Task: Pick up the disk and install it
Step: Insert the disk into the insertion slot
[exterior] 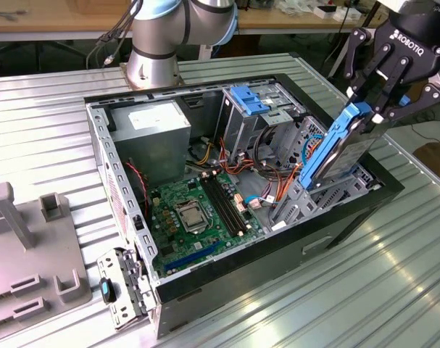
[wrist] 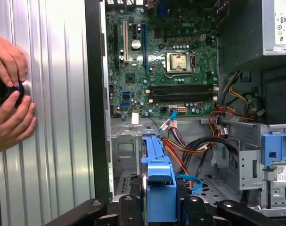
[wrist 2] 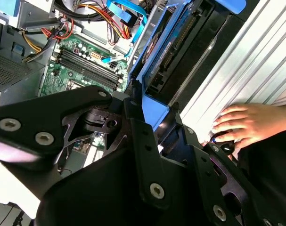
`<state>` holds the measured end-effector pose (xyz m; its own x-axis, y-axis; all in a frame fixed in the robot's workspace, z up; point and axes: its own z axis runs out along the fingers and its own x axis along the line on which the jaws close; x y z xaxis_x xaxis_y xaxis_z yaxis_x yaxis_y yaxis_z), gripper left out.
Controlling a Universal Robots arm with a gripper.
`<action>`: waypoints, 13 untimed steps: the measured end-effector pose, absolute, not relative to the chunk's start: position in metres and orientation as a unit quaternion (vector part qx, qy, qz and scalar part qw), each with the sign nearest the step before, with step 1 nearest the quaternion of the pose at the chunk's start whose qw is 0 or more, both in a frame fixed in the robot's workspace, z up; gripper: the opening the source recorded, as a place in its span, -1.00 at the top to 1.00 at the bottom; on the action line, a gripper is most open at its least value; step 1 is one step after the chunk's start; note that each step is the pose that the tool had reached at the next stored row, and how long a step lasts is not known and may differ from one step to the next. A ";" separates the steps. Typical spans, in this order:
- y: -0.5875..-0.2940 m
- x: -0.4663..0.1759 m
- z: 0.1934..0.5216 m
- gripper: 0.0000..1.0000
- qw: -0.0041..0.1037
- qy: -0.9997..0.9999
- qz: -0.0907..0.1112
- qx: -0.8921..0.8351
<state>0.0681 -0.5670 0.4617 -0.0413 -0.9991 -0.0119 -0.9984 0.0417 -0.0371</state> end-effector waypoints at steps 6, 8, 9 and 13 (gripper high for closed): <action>-0.567 0.068 0.459 0.26 0.017 0.721 -0.009 -0.693; -0.567 0.068 0.457 0.26 0.017 0.721 -0.009 -0.693; -0.567 0.068 0.457 0.26 0.017 0.721 -0.009 -0.693; -0.567 0.068 0.454 0.26 0.017 0.721 -0.009 -0.693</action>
<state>0.0684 -0.5671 0.4545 -0.0394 -0.9992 -0.0119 -0.9985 0.0398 -0.0371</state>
